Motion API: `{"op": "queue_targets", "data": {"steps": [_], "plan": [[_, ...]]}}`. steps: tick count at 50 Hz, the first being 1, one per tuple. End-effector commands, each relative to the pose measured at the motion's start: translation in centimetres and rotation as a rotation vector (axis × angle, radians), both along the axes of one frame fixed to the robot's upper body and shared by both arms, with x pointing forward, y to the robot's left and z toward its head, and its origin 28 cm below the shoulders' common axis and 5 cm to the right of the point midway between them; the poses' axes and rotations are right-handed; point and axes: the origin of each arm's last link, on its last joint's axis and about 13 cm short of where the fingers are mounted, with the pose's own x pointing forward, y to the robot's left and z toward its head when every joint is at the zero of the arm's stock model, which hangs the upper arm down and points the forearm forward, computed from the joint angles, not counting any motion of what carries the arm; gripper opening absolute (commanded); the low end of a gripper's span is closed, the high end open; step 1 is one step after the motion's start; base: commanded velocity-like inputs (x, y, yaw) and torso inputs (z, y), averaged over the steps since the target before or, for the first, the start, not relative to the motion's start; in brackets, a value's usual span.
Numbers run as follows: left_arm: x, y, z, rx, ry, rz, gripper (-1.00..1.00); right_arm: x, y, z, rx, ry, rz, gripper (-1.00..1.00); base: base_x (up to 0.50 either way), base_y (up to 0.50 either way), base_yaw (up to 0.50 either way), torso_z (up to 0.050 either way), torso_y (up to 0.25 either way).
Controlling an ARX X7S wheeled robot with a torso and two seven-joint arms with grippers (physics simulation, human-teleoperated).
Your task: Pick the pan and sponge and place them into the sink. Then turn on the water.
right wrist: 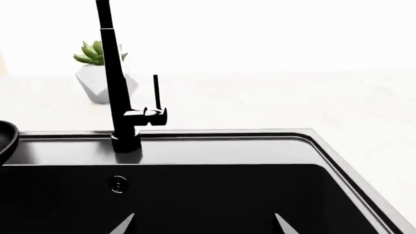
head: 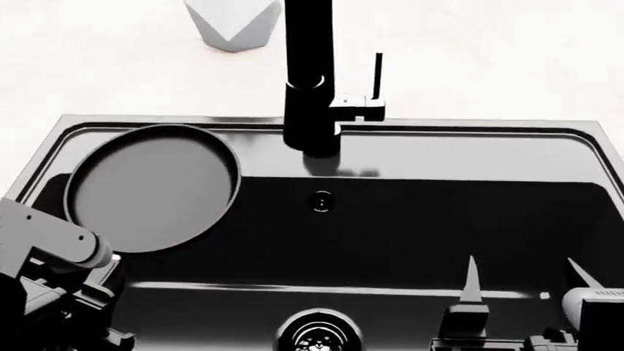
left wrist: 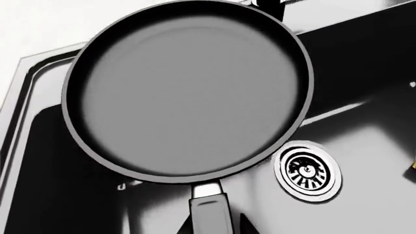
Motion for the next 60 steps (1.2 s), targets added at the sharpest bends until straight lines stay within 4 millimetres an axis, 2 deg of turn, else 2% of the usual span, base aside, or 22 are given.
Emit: {"op": "queue_targets", "data": {"steps": [1,15,21,23,26,28,30,36,44,46,49,53,60], "plan": [[0.5,0.2,0.9,0.024,-0.069,0.061,-1.00,0.1,0.0,0.0,-0.002,0.002,0.002,1.00,0.46,0.00,0.00,0.000,0.000],[0.6,-0.1,0.8,0.021,-0.071,0.059,-1.00,0.2,0.0,0.1,-0.009,0.006,-0.003,1.00,0.46,0.00,0.00,0.001,0.003],[0.4,0.4,0.7,0.022,-0.067,0.059,-1.00,0.2,0.0,0.1,-0.006,-0.001,0.000,1.00,0.12,0.00,0.00,0.000,0.002],[-1.2,0.6,0.9,0.029,-0.113,-0.003,-1.00,0.2,0.0,-0.1,-0.001,0.000,0.003,1.00,0.01,0.00,0.00,0.000,0.000],[-1.7,0.8,0.7,0.039,-0.119,-0.051,-1.00,0.3,0.1,-0.2,0.001,0.001,0.004,1.00,0.01,0.00,0.00,0.003,0.003],[-1.9,0.7,0.7,0.032,-0.128,-0.083,-1.00,0.2,0.1,-0.2,0.004,0.001,0.010,1.00,0.01,0.00,0.00,0.000,0.000],[-2.1,0.8,0.5,0.119,-0.201,-0.119,-1.00,0.2,0.1,-0.1,0.002,0.004,0.011,1.00,0.01,0.00,0.00,0.000,0.005],[-2.5,0.8,0.3,0.071,-0.175,-0.203,-1.00,0.3,0.1,-0.1,0.002,0.007,0.013,1.00,0.01,0.00,0.00,0.000,0.002],[-2.7,0.4,-0.3,0.107,-0.133,-0.267,-1.00,0.2,0.1,-0.2,0.004,0.005,0.011,1.00,0.01,0.00,0.00,0.000,0.001],[-2.8,0.5,-0.6,0.122,-0.149,-0.328,-1.00,0.2,0.1,-0.3,-0.001,0.004,0.013,1.00,0.01,0.00,0.00,0.005,0.000],[-2.1,0.7,-1.3,0.116,-0.134,-0.361,-1.00,0.2,0.1,-0.3,-0.001,0.005,0.013,1.00,0.01,0.00,0.00,0.000,0.000],[-1.3,0.7,-1.2,0.110,-0.159,-0.420,-1.00,0.2,0.1,-0.1,-0.006,0.003,0.012,1.00,0.01,0.00,0.00,0.000,0.003],[-0.1,0.0,-1.8,0.111,-0.188,-0.511,-1.00,0.4,0.2,0.0,-0.010,0.005,0.018,1.00,0.01,0.00,0.00,0.000,0.001]]}}
